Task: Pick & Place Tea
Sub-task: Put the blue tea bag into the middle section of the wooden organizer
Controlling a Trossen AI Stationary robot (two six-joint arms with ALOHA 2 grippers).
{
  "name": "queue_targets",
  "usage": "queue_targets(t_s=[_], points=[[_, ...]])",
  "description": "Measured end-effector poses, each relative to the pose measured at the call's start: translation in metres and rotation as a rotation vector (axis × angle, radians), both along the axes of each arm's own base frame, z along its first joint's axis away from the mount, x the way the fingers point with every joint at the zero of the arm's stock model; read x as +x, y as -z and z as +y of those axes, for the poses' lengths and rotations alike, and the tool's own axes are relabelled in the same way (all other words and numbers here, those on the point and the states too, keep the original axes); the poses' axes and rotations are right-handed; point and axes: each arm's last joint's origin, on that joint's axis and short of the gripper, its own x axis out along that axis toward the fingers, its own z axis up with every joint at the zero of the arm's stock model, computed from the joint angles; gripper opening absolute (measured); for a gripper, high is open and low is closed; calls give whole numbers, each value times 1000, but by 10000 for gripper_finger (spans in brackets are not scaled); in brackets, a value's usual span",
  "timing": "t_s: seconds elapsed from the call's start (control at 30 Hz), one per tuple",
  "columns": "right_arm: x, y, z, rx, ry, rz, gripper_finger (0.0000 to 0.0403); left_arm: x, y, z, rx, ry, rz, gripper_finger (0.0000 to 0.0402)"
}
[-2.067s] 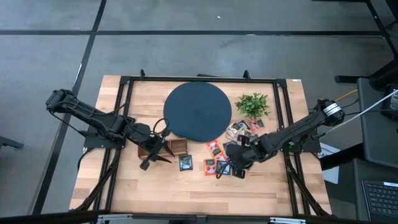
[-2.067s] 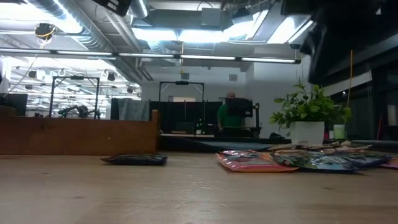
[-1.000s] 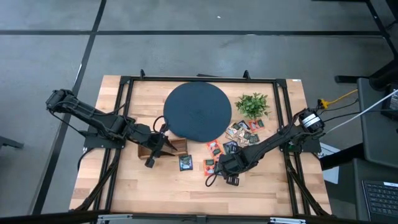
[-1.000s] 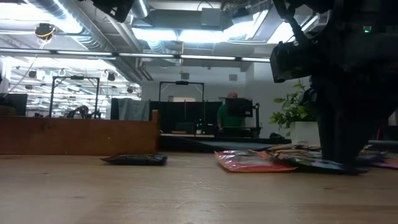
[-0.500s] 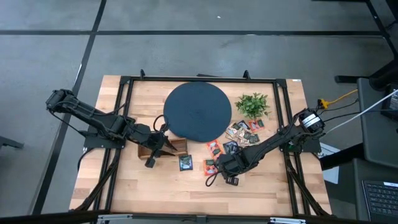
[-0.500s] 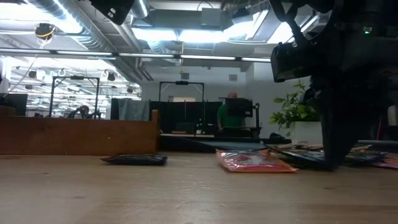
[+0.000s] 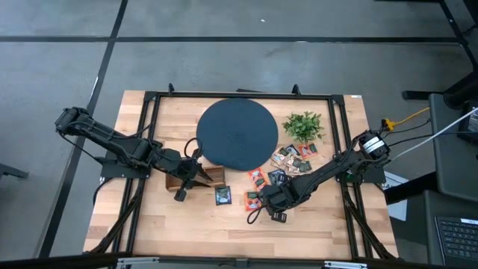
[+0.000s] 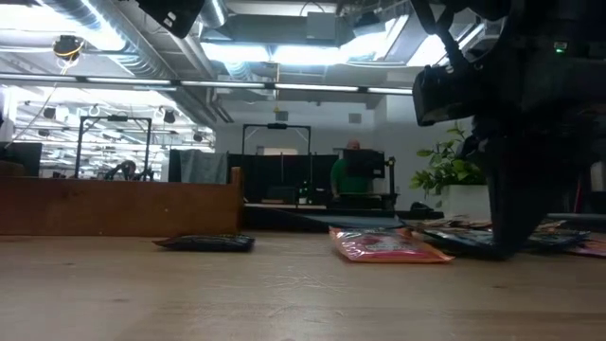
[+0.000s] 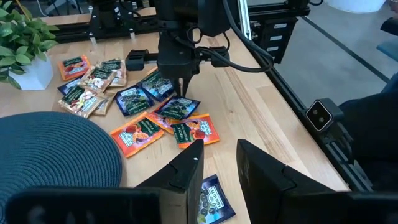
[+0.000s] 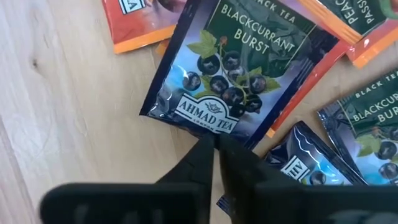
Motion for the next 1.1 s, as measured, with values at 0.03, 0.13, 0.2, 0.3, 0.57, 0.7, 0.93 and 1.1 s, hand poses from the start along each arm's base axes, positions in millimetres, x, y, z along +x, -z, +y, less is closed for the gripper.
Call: queue_targets(t_s=[0.03, 0.13, 0.2, 0.3, 0.57, 0.7, 0.93, 1.1], points=[[0, 0, 0, 1, 0, 0, 47, 0, 0, 0, 0, 0, 0, 94], [0, 0, 0, 5, -1, 1, 80, 0, 0, 0, 0, 0, 0, 92], [0, 0, 0, 5, 1, 1, 105, 0, 0, 0, 0, 0, 0, 90], [0, 1, 0, 7, 13, 2, 140, 0, 0, 0, 0, 0, 0, 89], [0, 1, 0, -42, 35, -24, 182, 0, 0, 0, 0, 0, 0, 89], [0, 1, 1, -70, 46, -44, 180, 0, 0, 0, 0, 0, -1, 88], [1, 1, 3, -21, 34, -38, 178, 0, 0, 0, 0, 0, -1, 89], [4, -3, 6, 0, 38, -58, 178, 0, 0, 0, 0, 0, -1, 89]])
